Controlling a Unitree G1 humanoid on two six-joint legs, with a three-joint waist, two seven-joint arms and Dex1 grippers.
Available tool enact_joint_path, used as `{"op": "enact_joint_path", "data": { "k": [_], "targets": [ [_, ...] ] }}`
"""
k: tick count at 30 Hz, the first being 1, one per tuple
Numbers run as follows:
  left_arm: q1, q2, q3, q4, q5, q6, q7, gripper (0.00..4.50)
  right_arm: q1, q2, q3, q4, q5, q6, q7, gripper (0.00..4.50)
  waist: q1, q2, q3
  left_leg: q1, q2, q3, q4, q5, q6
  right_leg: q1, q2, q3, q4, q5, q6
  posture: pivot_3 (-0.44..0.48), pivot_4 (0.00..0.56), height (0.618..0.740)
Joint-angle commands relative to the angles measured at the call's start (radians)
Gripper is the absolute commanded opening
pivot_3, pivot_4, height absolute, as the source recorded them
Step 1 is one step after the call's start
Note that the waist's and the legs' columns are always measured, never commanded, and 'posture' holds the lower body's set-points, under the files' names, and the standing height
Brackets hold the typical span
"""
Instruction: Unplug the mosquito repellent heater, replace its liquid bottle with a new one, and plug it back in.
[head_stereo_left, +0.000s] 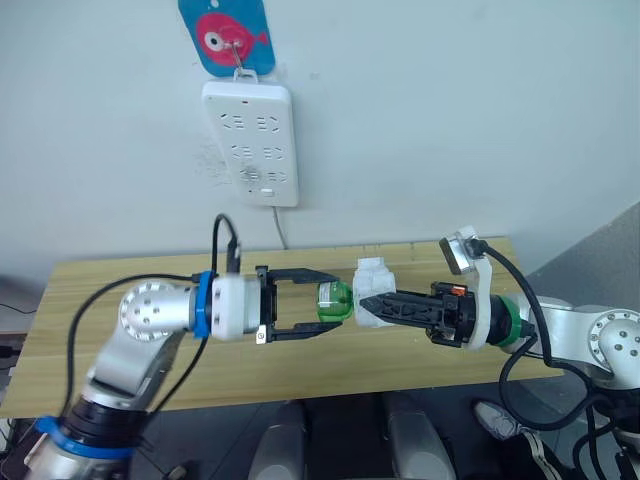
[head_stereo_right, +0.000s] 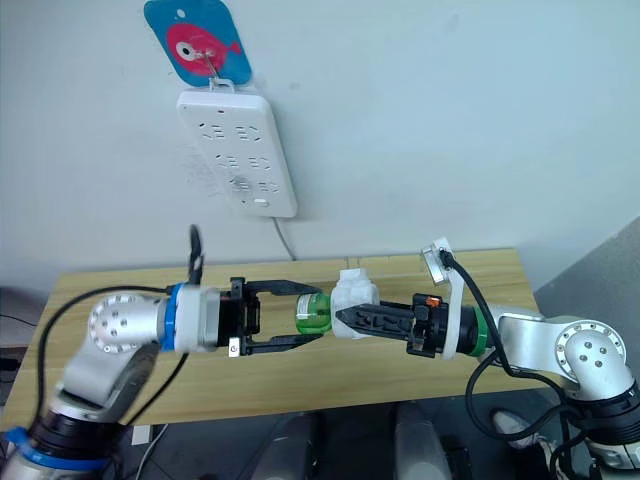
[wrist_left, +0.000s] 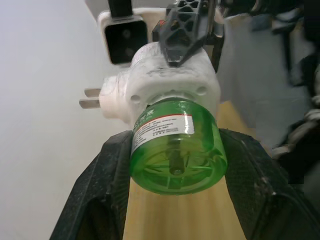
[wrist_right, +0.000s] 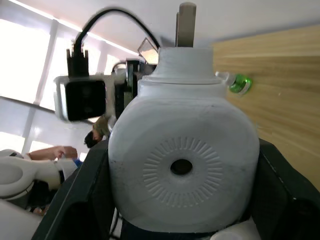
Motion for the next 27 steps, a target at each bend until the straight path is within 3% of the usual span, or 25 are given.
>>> {"op": "enact_joint_path", "data": {
  "k": [1,7,13,15,20,24,27],
  "targets": [
    [-0.099,0.069,0.014,-0.036,-0.336,0.419,0.059,2.29,0.003,-0.017,-0.005,-0.046,0.025,0.009,0.031,3.03,-0.004,0.0,0.0,0.0,0.0,0.0,0.0,0.0,0.0,0.0,0.0,0.0,0.0,0.0,0.0,-0.077,0.288,0.74],
    [-0.139,0.078,0.039,0.008,-0.35,0.555,0.033,2.29,0.009,-0.03,0.0,-0.054,0.025,0.005,0.043,3.03,-0.021,0.0,0.0,0.001,0.0,0.002,-0.001,0.0,0.0,0.0,0.001,0.0,0.0,0.0,0.0,-0.084,0.289,0.74],
    [-0.106,0.024,0.047,-0.022,-0.263,0.505,0.052,2.29,0.009,-0.029,-0.001,-0.055,0.025,-0.002,0.041,3.03,-0.022,0.0,0.0,0.001,0.0,0.002,-0.001,0.0,0.0,0.0,0.001,0.001,-0.001,0.0,0.0,-0.085,0.292,0.74],
    [-0.089,0.012,0.052,-0.023,-0.219,0.457,0.022,3.01,0.007,-0.025,-0.002,-0.05,0.025,-0.005,0.038,3.03,-0.022,0.0,0.0,0.001,0.0,0.003,-0.001,0.0,0.0,0.0,0.0,0.001,-0.001,0.0,0.0,-0.084,0.293,0.74],
    [0.016,0.0,0.051,-0.015,-0.012,0.224,-0.055,4.48,0.009,-0.019,-0.009,-0.046,0.025,-0.01,0.033,3.03,-0.022,0.0,0.0,0.001,0.0,0.003,-0.001,0.0,0.0,0.0,0.0,0.001,-0.001,0.0,0.0,-0.083,0.296,0.74],
    [0.12,-0.041,0.054,0.008,0.136,0.01,-0.073,4.5,0.011,-0.016,-0.009,-0.047,0.025,-0.013,0.029,3.03,-0.019,0.0,0.0,0.0,0.0,0.003,-0.001,0.0,0.0,-0.001,0.0,0.002,-0.002,0.0,0.0,-0.083,0.297,0.74],
    [0.177,-0.132,0.079,0.049,0.253,-0.245,-0.054,4.5,0.01,-0.015,-0.009,-0.046,0.025,-0.014,0.027,3.03,-0.013,0.0,0.0,0.0,0.001,0.004,-0.001,0.0,0.0,-0.001,-0.002,0.002,-0.003,0.0,-0.001,-0.084,0.298,0.74]
  ]
}}
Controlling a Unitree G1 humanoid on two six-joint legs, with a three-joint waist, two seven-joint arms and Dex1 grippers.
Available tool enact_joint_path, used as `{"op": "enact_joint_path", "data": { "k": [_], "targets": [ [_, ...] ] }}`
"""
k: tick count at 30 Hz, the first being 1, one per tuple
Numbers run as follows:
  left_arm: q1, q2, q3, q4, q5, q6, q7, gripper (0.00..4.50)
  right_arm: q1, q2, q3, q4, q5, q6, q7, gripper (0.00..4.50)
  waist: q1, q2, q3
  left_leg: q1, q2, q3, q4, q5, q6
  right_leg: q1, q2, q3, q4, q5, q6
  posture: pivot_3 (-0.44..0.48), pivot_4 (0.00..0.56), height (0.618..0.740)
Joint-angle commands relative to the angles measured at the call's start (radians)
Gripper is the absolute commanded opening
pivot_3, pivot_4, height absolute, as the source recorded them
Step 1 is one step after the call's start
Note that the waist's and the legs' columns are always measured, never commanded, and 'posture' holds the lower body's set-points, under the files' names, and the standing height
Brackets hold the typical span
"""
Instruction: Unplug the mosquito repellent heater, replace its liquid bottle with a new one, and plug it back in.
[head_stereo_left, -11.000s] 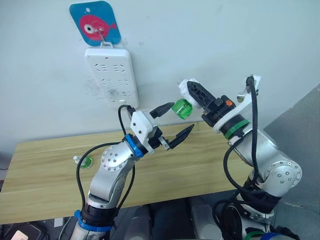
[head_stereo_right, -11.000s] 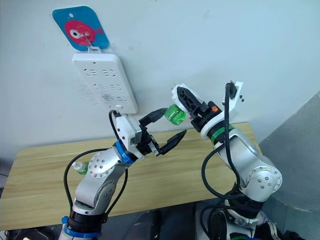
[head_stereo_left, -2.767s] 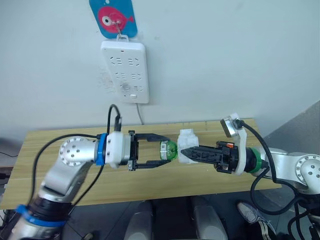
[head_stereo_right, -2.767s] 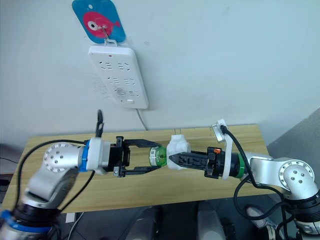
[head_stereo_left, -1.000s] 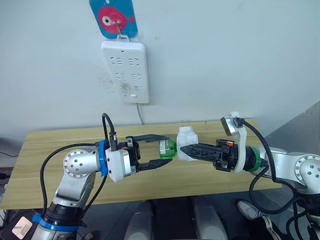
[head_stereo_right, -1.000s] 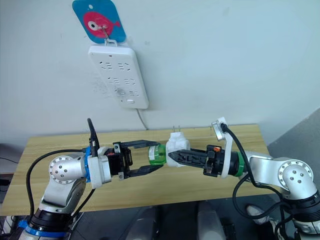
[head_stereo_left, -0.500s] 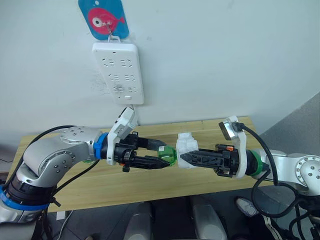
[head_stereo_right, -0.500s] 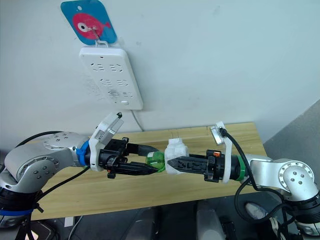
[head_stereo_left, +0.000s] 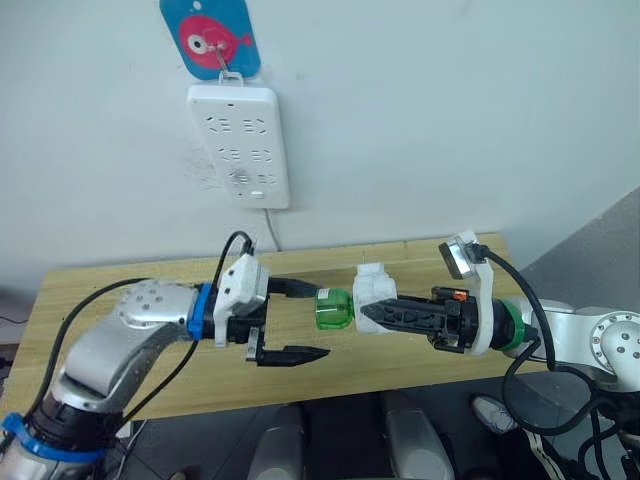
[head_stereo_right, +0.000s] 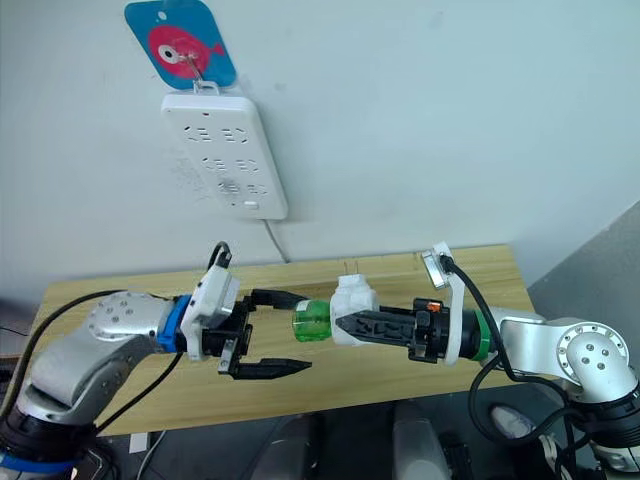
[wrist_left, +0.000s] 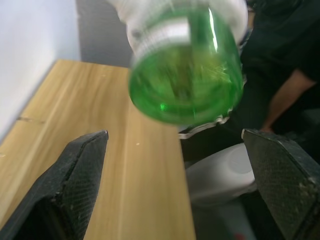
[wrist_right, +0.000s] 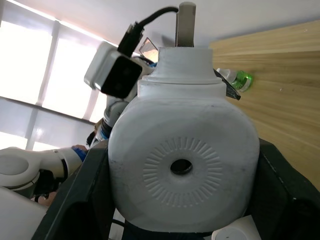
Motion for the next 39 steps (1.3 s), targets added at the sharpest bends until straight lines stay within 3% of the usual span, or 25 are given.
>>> {"op": "enact_joint_path", "data": {
  "k": [1,4,9,18,21,27,30,34,36,39],
  "targets": [
    [0.04,-0.086,0.046,0.024,0.115,-0.318,-0.001,4.5,-0.001,0.003,-0.019,-0.033,0.024,-0.01,0.007,3.03,0.004,0.0,0.0,-0.001,0.0,0.0,0.0,0.0,0.0,0.0,0.0,0.0,0.0,0.0,0.0,-0.083,0.299,0.74],
    [0.07,-0.145,0.051,0.05,0.169,-0.514,-0.014,4.5,-0.007,0.007,-0.016,-0.031,0.024,-0.009,0.005,3.03,0.015,0.0,0.0,-0.001,0.001,0.0,0.0,0.0,0.0,0.0,-0.001,0.0,0.0,0.0,0.0,-0.082,0.299,0.74],
    [0.046,-0.196,0.045,0.108,0.211,-0.676,0.007,4.5,-0.012,0.014,-0.011,-0.031,0.024,-0.008,0.004,3.03,0.019,0.0,0.0,-0.001,0.001,-0.001,0.0,0.0,0.0,0.0,-0.001,0.0,0.0,0.0,0.0,-0.083,0.301,0.74],
    [-0.021,-0.239,-0.005,0.162,0.266,-0.773,0.051,4.5,-0.014,0.022,-0.011,-0.035,0.024,-0.012,-0.001,3.03,0.017,0.0,0.0,-0.001,-0.001,-0.001,0.001,0.0,0.0,0.0,0.0,-0.001,0.0,0.0,0.0,-0.092,0.302,0.74],
    [-0.027,-0.232,-0.008,0.158,0.259,-0.775,0.061,3.95,-0.012,0.025,-0.012,-0.037,0.024,-0.015,-0.007,3.03,0.017,0.0,0.0,0.0,0.0,-0.001,0.001,0.0,0.0,0.0,0.0,-0.001,0.001,0.0,0.0,-0.092,0.302,0.74],
    [-0.031,-0.22,-0.016,0.13,0.244,-0.751,0.072,2.24,-0.012,0.031,-0.012,-0.038,0.024,-0.019,-0.012,3.03,0.017,0.0,0.0,0.0,-0.001,-0.001,0.001,0.0,0.0,0.0,0.0,-0.001,0.001,0.0,0.0,-0.089,0.302,0.74],
    [-0.043,-0.209,-0.026,0.061,0.199,-0.678,0.078,2.24,-0.012,0.027,-0.011,-0.036,0.024,-0.017,-0.011,3.03,0.016,0.0,0.0,0.0,-0.001,-0.001,0.001,0.0,0.0,0.0,0.0,-0.001,0.001,0.0,0.0,-0.086,0.303,0.74],
    [-0.051,-0.121,-0.052,-0.056,0.089,-0.44,0.05,2.24,-0.009,0.016,-0.01,-0.033,0.024,-0.012,-0.012,3.03,0.014,0.0,0.0,0.0,-0.001,-0.001,0.001,0.0,0.0,0.0,0.001,-0.001,0.001,0.0,0.0,-0.079,0.304,0.74],
    [-0.066,-0.018,-0.057,-0.13,-0.067,-0.105,0.104,2.24,-0.007,0.008,-0.009,-0.032,0.024,-0.007,-0.011,3.03,0.012,0.0,0.0,0.0,-0.001,-0.001,0.001,0.0,0.0,0.0,0.001,-0.001,0.002,0.0,0.0,-0.076,0.304,0.74],
    [-0.15,0.102,-0.023,-0.143,-0.431,0.347,0.216,2.24,-0.006,-0.003,-0.007,-0.028,0.024,0.002,-0.008,3.03,0.01,0.0,0.001,0.0,0.0,-0.003,0.001,0.0,0.0,0.0,0.002,-0.001,0.002,0.0,0.001,-0.07,0.304,0.74]
  ]
}}
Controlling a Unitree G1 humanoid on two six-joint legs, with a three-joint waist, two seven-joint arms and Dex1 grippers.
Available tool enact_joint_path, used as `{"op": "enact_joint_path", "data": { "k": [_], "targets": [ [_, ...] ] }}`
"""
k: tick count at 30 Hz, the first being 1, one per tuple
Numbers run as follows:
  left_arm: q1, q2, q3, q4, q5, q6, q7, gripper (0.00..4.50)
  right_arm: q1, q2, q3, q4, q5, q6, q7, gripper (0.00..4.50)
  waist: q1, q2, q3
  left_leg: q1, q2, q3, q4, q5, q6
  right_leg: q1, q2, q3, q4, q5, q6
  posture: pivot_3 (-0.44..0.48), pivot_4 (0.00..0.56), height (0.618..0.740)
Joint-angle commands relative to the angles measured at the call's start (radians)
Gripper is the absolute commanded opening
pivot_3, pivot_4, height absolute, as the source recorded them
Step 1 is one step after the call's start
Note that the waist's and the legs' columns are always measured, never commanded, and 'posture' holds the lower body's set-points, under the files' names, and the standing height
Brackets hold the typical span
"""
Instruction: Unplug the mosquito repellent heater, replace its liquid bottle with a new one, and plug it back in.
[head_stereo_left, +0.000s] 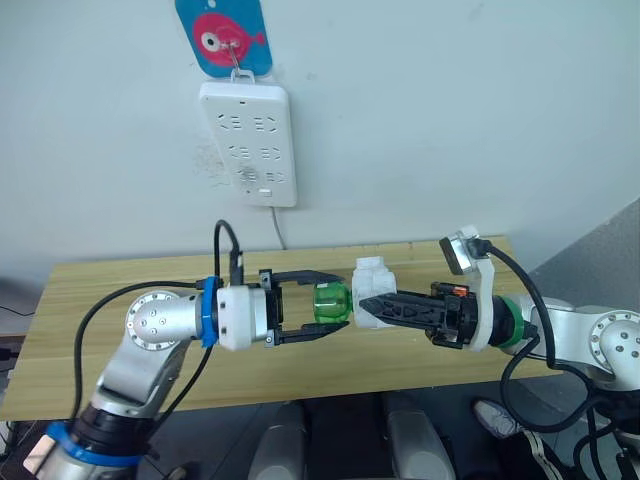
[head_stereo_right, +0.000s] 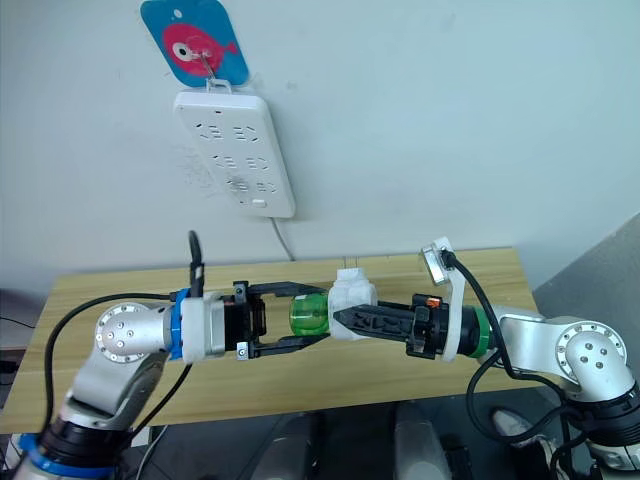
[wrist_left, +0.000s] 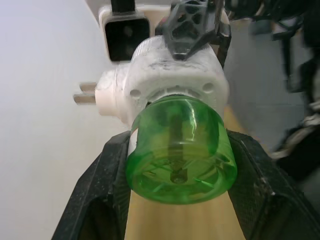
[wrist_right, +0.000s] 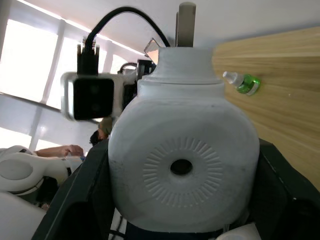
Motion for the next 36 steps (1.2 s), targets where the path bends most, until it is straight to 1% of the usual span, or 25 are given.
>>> {"op": "enact_joint_path", "data": {
  "k": [1,3,5,6,8,13,18,22,24,26,27,28,30,32,34,35,36],
  "targets": [
    [-0.095,0.084,0.037,-0.041,-0.38,0.423,0.083,2.24,0.002,-0.017,0.0,-0.026,0.016,0.01,0.003,3.03,0.0,0.0,0.0,0.0,0.0,0.0,0.0,0.0,0.0,0.0,0.0,0.0,0.0,0.0,0.0,-0.07,0.304,0.74],
    [-0.18,0.118,0.068,0.03,-0.53,0.579,0.099,2.24,-0.001,-0.027,0.002,-0.024,0.016,0.014,0.001,3.03,-0.002,0.0,0.001,0.0,0.0,0.0,0.0,0.0,0.0,0.0,0.001,0.0,0.0,0.0,0.0,-0.067,0.304,0.74],
    [-0.256,0.13,0.093,0.105,-0.654,0.701,0.118,2.24,-0.001,-0.032,0.002,-0.022,0.016,0.015,0.001,3.03,-0.006,0.0,0.001,0.001,0.0,0.001,0.0,0.0,0.0,0.0,0.001,0.0,0.001,-0.001,0.001,-0.066,0.303,0.74],
    [-0.278,0.136,0.102,0.13,-0.694,0.747,0.115,2.24,-0.001,-0.034,0.002,-0.022,0.016,0.015,0.002,3.03,-0.008,0.0,0.001,0.001,0.0,0.001,0.0,0.0,0.0,0.0,0.001,0.0,0.001,0.0,0.001,-0.066,0.303,0.74],
    [-0.297,0.152,0.107,0.156,-0.713,0.809,0.083,2.24,-0.002,-0.036,0.004,-0.022,0.016,0.015,0.004,3.03,-0.013,0.0,0.001,0.001,0.0,0.001,0.0,0.0,0.0,0.0,0.002,0.0,0.0,0.0,0.0,-0.068,0.302,0.74],
    [-0.28,0.182,0.129,0.203,-0.692,0.895,0.014,2.24,0.006,-0.048,0.001,-0.028,0.016,0.013,0.017,3.03,-0.018,0.0,0.001,0.001,0.0,0.002,-0.001,0.0,0.0,-0.001,0.001,0.0,0.0,0.0,0.0,-0.075,0.302,0.74],
    [-0.255,0.186,0.166,0.228,-0.698,0.951,0.007,2.24,0.021,-0.066,-0.005,-0.033,0.016,0.007,0.029,3.03,-0.018,0.0,0.001,0.0,0.0,0.002,-0.001,0.0,0.0,-0.001,0.001,0.001,0.0,0.0,0.0,-0.074,0.301,0.74],
    [-0.224,0.191,0.196,0.214,-0.697,0.99,0.0,2.24,0.025,-0.074,-0.01,-0.031,0.016,0.008,0.032,3.03,-0.017,0.0,0.002,0.0,0.0,0.003,-0.001,0.0,0.0,-0.001,0.001,0.001,0.0,0.0,0.0,-0.072,0.301,0.74],
    [-0.168,0.211,0.213,0.17,-0.662,0.975,-0.027,2.24,0.025,-0.089,-0.025,-0.014,0.016,0.009,0.022,3.03,-0.017,0.0,0.002,0.0,0.0,0.003,-0.001,0.0,0.0,-0.001,0.001,0.001,0.0,0.0,0.0,-0.067,0.301,0.74],
    [-0.093,0.222,0.218,0.115,-0.551,0.882,-0.067,2.24,0.018,-0.129,-0.038,0.02,0.01,0.008,-0.021,3.03,-0.017,0.0,0.002,0.0,0.0,0.003,-0.001,0.0,0.0,-0.002,0.001,0.001,-0.001,0.0,0.0,-0.067,0.301,0.74],
    [-0.064,0.215,0.224,0.098,-0.515,0.849,-0.067,2.24,0.013,-0.144,-0.041,0.047,-0.045,0.011,-0.037,3.03,-0.016,0.0,0.002,0.0,0.0,0.003,-0.001,0.0,0.0,-0.003,0.0,0.002,-0.001,0.0,0.0,-0.065,0.303,0.74],
    [-0.032,0.197,0.223,0.079,-0.443,0.775,-0.059,2.24,0.002,-0.159,-0.031,0.078,-0.146,0.015,-0.047,3.03,-0.015,0.0,0.002,-0.001,0.0,0.004,-0.001,0.0,0.0,-0.003,0.0,0.002,-0.001,0.0,0.0,-0.065,0.303,0.74],
    [0.015,0.165,0.227,0.051,-0.365,0.689,-0.048,2.24,-0.015,-0.181,-0.011,0.125,-0.332,0.022,-0.034,3.03,-0.011,0.0,0.002,-0.001,0.0,0.004,-0.001,0.0,0.0,-0.004,0.0,0.002,-0.001,0.0,-0.001,-0.066,0.305,0.74],
    [0.079,0.122,0.199,0.027,-0.198,0.512,-0.042,2.24,-0.053,-0.208,0.066,0.164,-0.593,0.006,-0.009,3.03,-0.007,0.0,0.002,-0.001,-0.001,0.005,-0.001,0.0,0.0,-0.004,0.0,0.002,-0.002,0.0,0.0,-0.069,0.306,0.74],
    [0.13,0.084,0.175,0.026,-0.058,0.359,-0.042,2.24,-0.085,-0.212,0.139,0.195,-0.8,-0.017,0.031,3.03,-0.006,0.0,0.002,-0.002,0.0,0.006,-0.001,0.0,0.0,-0.005,0.0,0.002,-0.002,0.0,-0.001,-0.07,0.306,0.74],
    [0.146,0.069,0.168,0.033,-0.013,0.307,-0.045,2.24,-0.096,-0.206,0.163,0.207,-0.872,-0.025,0.052,3.03,-0.005,0.0,0.002,-0.002,0.0,0.006,-0.001,0.0,0.0,-0.005,0.0,0.002,-0.002,0.0,-0.001,-0.07,0.306,0.74],
    [0.167,0.061,0.151,0.044,0.065,0.204,-0.064,2.24,-0.11,-0.201,0.196,0.222,-0.949,-0.039,0.083,3.03,-0.004,0.0,0.002,-0.003,0.0,0.006,-0.001,0.0,0.0,-0.006,0.0,0.002,-0.002,0.0,-0.001,-0.069,0.306,0.74]
  ]
}}
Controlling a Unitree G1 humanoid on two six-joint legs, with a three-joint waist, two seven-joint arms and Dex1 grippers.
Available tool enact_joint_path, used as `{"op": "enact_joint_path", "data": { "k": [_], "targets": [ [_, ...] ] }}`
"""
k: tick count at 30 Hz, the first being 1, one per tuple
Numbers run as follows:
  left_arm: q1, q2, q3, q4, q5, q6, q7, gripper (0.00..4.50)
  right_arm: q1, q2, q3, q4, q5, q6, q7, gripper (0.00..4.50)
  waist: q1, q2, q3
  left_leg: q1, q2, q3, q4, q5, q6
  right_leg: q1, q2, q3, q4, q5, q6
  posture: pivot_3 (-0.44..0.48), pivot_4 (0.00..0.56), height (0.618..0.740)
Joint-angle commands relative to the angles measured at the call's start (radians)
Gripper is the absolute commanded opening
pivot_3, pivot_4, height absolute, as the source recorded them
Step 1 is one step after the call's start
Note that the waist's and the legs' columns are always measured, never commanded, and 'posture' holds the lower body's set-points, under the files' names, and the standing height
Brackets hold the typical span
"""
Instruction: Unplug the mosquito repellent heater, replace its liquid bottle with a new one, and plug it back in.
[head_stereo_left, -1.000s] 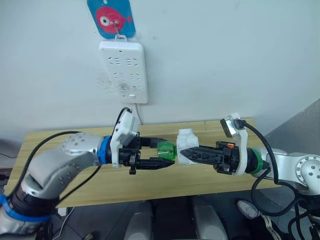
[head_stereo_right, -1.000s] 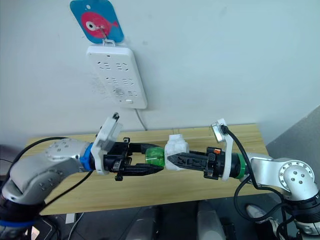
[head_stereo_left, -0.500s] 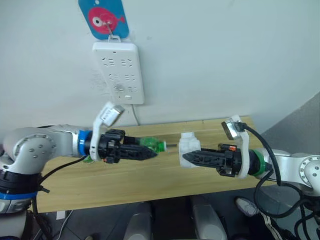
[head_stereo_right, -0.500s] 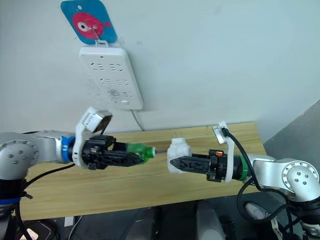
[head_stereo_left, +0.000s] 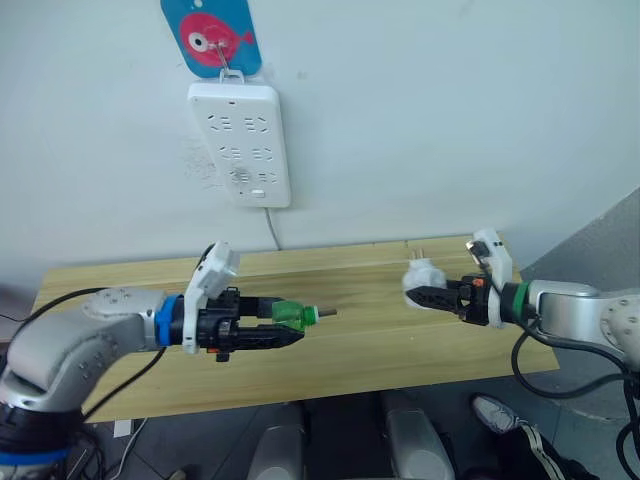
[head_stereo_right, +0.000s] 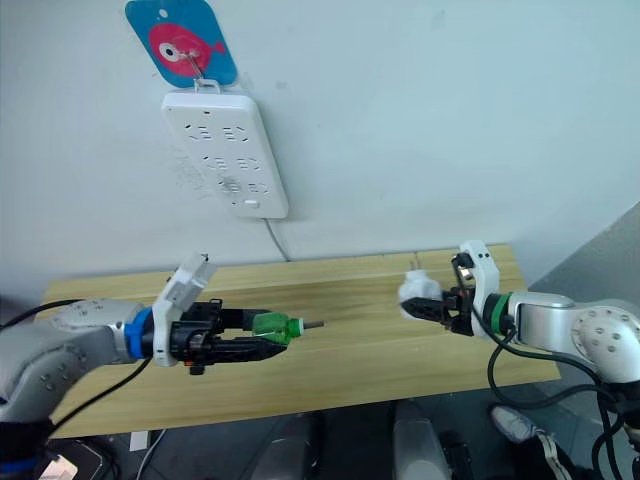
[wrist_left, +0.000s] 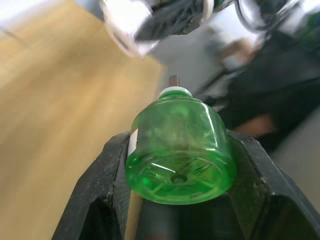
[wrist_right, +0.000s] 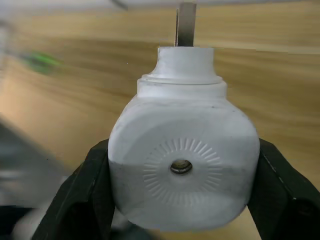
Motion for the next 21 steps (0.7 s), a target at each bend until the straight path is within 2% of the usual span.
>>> {"op": "enact_joint_path", "data": {
  "k": [1,3,8,13,19,20,21],
  "targets": [
    [0.053,-0.024,-0.035,-0.001,0.209,-0.282,-0.043,2.24,-0.053,0.005,0.105,0.028,-0.276,-0.046,0.1,3.03,0.001,0.0,0.0,-0.001,0.0,0.0,0.0,0.0,0.0,-0.002,0.0,0.0,0.0,0.0,0.0,-0.065,0.308,0.74],
    [0.077,-0.049,-0.042,0.012,0.271,-0.368,-0.04,2.24,-0.105,0.011,0.188,0.076,-0.425,-0.033,0.143,3.03,0.002,0.0,0.0,-0.003,0.0,0.002,0.0,0.0,0.0,-0.005,-0.001,0.001,0.001,0.001,-0.001,-0.064,0.311,0.74],
    [0.087,-0.084,-0.056,0.016,0.309,-0.422,-0.044,2.24,-0.165,0.085,0.223,0.215,-0.605,-0.065,0.284,3.03,0.011,0.0,0.0,-0.003,0.0,0.003,0.0,0.0,0.0,-0.005,-0.001,0.002,0.001,0.001,-0.001,-0.056,0.316,0.74],
    [0.097,-0.098,-0.062,0.024,0.331,-0.447,-0.049,2.24,-0.176,0.13,0.211,0.274,-0.719,-0.056,0.376,3.03,0.012,0.0,0.001,-0.003,0.0,0.002,0.0,0.0,0.0,-0.005,-0.001,0.002,0.001,0.001,-0.001,-0.051,0.32,0.74],
    [0.09,-0.113,-0.073,0.033,0.354,-0.464,-0.051,2.24,-0.171,0.173,0.163,0.289,-0.793,-0.022,0.421,3.03,0.011,0.0,0.001,-0.003,0.0,0.002,0.0,0.0,0.0,-0.005,-0.001,0.001,0.002,0.001,-0.001,-0.054,0.323,0.74],
    [0.087,-0.116,-0.075,0.034,0.357,-0.464,-0.05,2.24,-0.169,0.18,0.154,0.289,-0.801,-0.015,0.425,3.77,0.011,0.0,0.001,-0.003,0.0,0.002,0.0,0.0,0.0,-0.005,-0.001,0.001,0.002,0.001,-0.001,-0.054,0.323,0.74],
    [0.084,-0.12,-0.077,0.035,0.359,-0.462,-0.049,2.24,-0.167,0.183,0.149,0.288,-0.813,-0.014,0.428,4.03,0.011,0.0,0.001,-0.003,0.0,0.002,0.0,0.0,0.0,-0.005,-0.001,0.001,0.002,0.001,-0.001,-0.055,0.323,0.74]
  ]
}}
